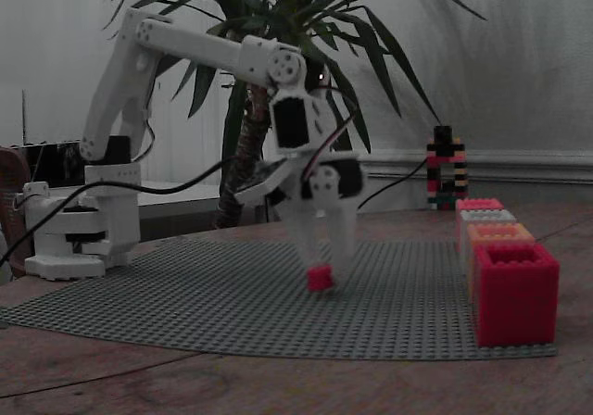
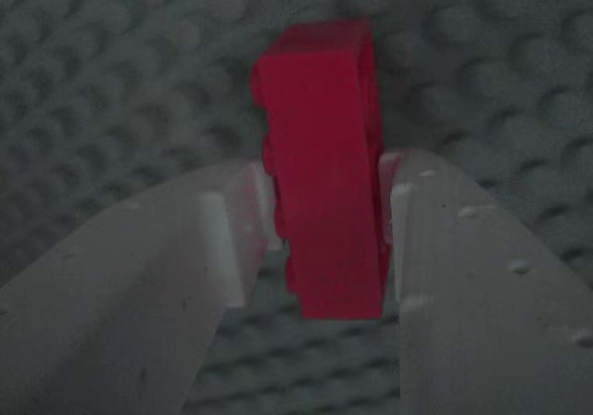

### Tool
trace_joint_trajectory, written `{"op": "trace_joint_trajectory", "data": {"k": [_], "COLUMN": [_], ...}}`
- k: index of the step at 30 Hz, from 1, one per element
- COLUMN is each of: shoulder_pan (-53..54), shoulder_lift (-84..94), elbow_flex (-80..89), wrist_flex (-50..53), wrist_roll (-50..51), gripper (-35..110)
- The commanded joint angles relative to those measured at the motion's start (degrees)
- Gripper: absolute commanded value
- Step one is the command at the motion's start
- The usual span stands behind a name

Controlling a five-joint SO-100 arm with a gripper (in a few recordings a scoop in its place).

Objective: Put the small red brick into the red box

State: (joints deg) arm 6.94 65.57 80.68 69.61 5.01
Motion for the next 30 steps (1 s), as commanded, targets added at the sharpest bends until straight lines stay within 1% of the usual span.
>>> {"op": "trace_joint_trajectory", "data": {"k": [1,8,12,14,21,30], "shoulder_pan": [2.4,6.3,7.4,7.8,9.7,9.6], "shoulder_lift": [0.7,-7.3,-14.6,-17.8,-24.8,-28.9], "elbow_flex": [-11.8,-38.8,-51.5,-55.2,-56.4,-56.4], "wrist_flex": [0.1,-0.2,-0.9,-2.5,-18.9,-23.1], "wrist_roll": [-0.9,-6.9,-10.5,-11.9,-15.4,-16.8], "gripper": [0,0,0,0,0,0]}}
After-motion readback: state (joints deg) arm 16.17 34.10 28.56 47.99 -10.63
